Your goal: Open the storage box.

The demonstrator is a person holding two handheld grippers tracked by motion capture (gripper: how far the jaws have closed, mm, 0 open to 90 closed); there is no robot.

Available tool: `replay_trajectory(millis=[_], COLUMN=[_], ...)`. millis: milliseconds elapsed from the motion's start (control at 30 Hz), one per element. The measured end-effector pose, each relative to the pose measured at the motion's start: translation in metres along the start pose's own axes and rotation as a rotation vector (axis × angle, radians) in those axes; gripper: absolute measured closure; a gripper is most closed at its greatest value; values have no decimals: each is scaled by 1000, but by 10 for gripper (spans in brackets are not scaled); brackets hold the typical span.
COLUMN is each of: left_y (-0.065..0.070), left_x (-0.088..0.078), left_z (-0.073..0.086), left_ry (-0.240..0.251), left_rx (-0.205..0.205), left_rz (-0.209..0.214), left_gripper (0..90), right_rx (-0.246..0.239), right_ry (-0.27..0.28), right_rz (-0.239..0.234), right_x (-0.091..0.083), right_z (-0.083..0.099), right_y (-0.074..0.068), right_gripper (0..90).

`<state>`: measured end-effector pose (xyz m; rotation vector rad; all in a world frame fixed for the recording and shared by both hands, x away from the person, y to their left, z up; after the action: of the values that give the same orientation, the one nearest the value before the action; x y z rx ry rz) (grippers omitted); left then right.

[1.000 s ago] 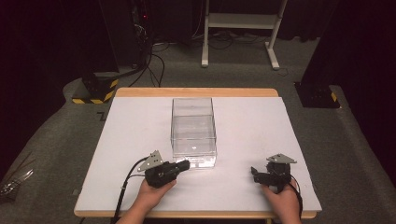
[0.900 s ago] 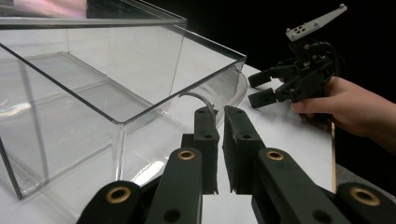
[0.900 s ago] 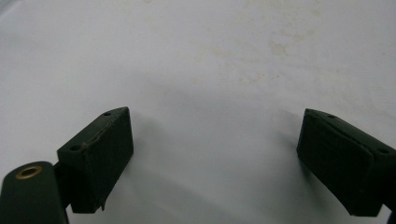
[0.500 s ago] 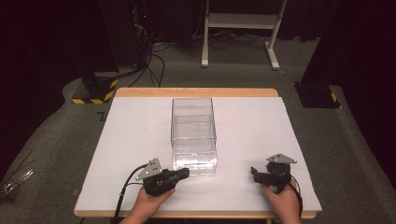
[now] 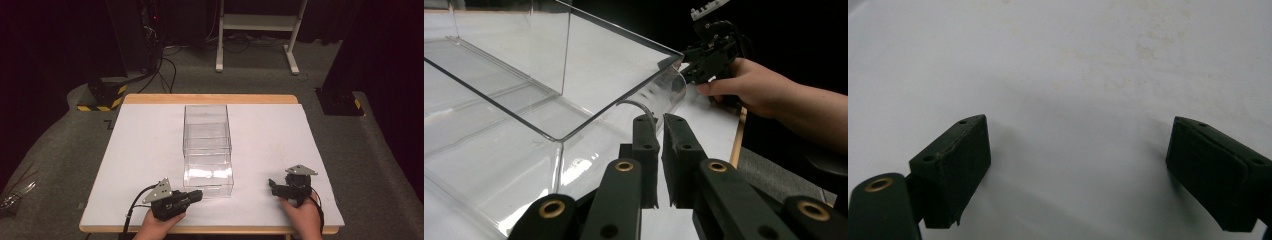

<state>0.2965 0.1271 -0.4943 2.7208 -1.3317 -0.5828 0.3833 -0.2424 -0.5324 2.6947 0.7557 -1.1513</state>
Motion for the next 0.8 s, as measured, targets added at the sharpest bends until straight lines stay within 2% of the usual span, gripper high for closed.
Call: replay_trajectory(millis=[433, 633, 800], left_y=[9, 9, 6], left_x=[-5, -8, -14], left_z=[6, 6, 3], left_ry=[-13, -4, 7], left_rx=[13, 12, 15], left_rz=[11, 4, -18], left_gripper=[845, 815, 794], right_rx=[-1, -1, 0], right_ry=[1, 1, 1], right_rz=[-1, -1, 0], right_x=[0, 0, 0], right_z=[0, 0, 0], right_y=[0, 0, 0], right_gripper=[108, 108, 108])
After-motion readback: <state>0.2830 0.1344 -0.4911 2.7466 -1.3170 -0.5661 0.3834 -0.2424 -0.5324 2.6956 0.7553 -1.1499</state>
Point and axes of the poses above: each handheld gripper's, and its own axes: x roughly forward along the jaws, z roughly out of its underside, y roughly to its right, the point moved 4 cm from there along x, roughly forward along the jaws, and after that the axes turned 9 degrees about -z, right-handed, at the moved point
